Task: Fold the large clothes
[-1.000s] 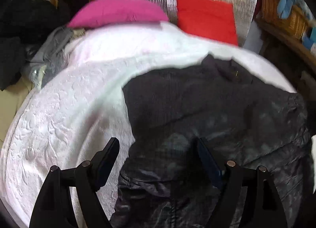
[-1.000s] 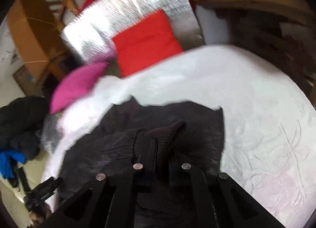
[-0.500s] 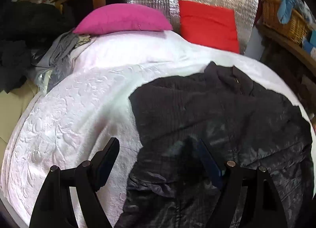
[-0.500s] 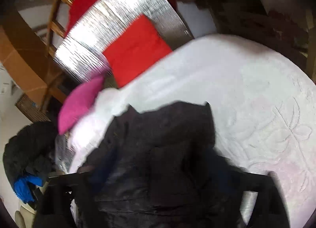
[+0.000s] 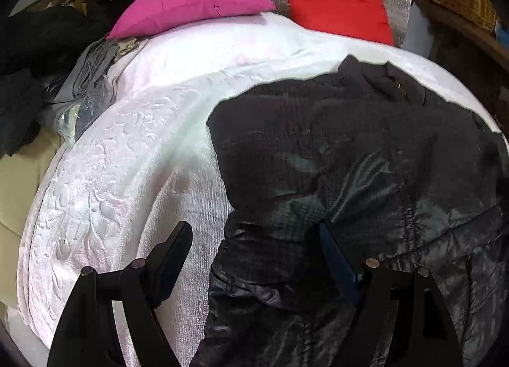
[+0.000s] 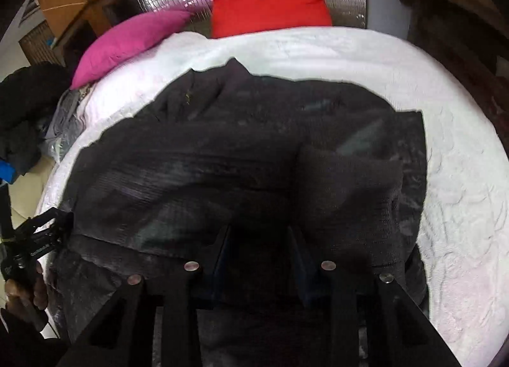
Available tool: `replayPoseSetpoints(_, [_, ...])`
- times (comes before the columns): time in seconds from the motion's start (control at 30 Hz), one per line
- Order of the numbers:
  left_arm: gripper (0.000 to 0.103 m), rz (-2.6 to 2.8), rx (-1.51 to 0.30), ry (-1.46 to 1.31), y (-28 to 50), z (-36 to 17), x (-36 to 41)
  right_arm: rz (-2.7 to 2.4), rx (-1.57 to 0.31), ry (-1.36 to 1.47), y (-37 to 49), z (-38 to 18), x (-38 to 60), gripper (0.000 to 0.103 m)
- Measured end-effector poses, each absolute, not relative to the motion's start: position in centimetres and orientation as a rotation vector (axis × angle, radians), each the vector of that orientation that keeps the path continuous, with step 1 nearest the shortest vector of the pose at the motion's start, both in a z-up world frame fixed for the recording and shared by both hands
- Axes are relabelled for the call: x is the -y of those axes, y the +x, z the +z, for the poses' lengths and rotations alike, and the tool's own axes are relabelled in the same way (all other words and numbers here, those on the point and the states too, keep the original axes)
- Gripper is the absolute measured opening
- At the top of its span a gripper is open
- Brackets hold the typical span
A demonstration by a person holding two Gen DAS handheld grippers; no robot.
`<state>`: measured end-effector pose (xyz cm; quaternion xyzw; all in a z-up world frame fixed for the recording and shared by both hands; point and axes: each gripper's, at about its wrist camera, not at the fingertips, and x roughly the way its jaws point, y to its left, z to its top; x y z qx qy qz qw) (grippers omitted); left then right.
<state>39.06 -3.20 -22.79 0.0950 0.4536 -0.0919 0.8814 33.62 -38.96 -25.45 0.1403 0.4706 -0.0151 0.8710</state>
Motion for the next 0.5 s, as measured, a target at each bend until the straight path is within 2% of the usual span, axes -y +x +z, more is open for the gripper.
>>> replayPoseSetpoints(0.1, [0.081,-0.224,-0.904,0.140,38.9,-21.5,3.1,-0.006,-0.905,0.358,32.9,-23.6,39.2,0.041])
replayPoseSetpoints(0.13, [0.081,-0.226,-0.890,0.126,38.9,-21.1,3.1,-0.002,-0.879,0.372,33.1,-23.2,39.2,0.045])
replayPoseSetpoints(0.17, [0.081,-0.225,-0.869,0.110,39.0,-20.8,3.1,0.004,-0.854,0.384,33.4,-23.1,39.2,0.058])
replayPoseSetpoints(0.23, [0.081,-0.208,-0.868,0.110,39.6,-21.1,3.2,-0.017,-0.828,0.406,34.2,-23.1,39.4,0.067])
replayPoseSetpoints(0.37, [0.083,-0.206,-0.998,0.143,41.1,-24.1,4.1,-0.071,-0.932,0.393,36.8,-26.3,39.5,0.067])
replayPoseSetpoints(0.5, [0.083,-0.206,-0.962,0.162,40.3,-23.0,4.2,-0.038,-0.879,0.330,35.7,-24.3,38.0,0.067])
